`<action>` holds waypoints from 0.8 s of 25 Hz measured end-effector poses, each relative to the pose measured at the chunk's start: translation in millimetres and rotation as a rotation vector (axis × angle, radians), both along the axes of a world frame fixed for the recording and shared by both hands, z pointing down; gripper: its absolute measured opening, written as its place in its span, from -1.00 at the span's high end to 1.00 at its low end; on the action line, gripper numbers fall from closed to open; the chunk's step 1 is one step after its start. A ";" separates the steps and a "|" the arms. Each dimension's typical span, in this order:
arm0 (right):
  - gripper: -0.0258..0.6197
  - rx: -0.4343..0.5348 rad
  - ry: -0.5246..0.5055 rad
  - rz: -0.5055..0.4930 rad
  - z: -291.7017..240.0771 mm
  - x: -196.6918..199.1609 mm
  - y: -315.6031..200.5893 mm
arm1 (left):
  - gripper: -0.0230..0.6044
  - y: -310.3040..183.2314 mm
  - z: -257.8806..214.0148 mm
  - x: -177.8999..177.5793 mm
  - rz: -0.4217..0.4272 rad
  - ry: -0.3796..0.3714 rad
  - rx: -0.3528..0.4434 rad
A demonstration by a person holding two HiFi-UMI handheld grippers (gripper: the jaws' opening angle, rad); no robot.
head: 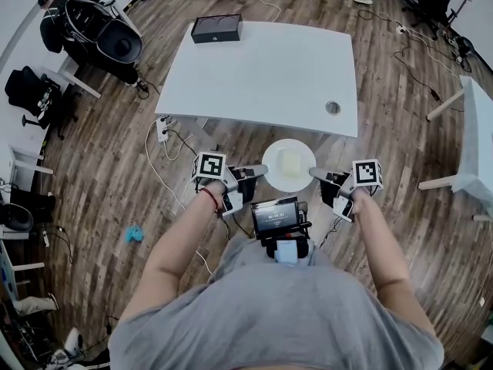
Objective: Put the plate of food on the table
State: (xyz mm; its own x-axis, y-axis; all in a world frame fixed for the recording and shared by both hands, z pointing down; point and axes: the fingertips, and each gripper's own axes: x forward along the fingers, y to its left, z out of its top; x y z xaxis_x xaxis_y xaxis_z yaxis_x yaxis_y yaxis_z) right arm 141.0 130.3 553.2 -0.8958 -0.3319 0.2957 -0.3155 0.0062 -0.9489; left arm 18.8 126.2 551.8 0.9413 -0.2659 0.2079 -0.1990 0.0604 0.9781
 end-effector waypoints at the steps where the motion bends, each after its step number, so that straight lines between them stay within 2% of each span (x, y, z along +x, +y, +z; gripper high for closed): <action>1: 0.79 0.003 0.002 -0.002 0.5 0.1 -0.7 | 0.84 -0.2 -0.2 0.0 -0.002 0.001 0.003; 20: 0.79 0.022 0.015 -0.022 0.0 0.1 -3.0 | 0.84 -0.8 1.1 0.1 -0.025 0.024 0.013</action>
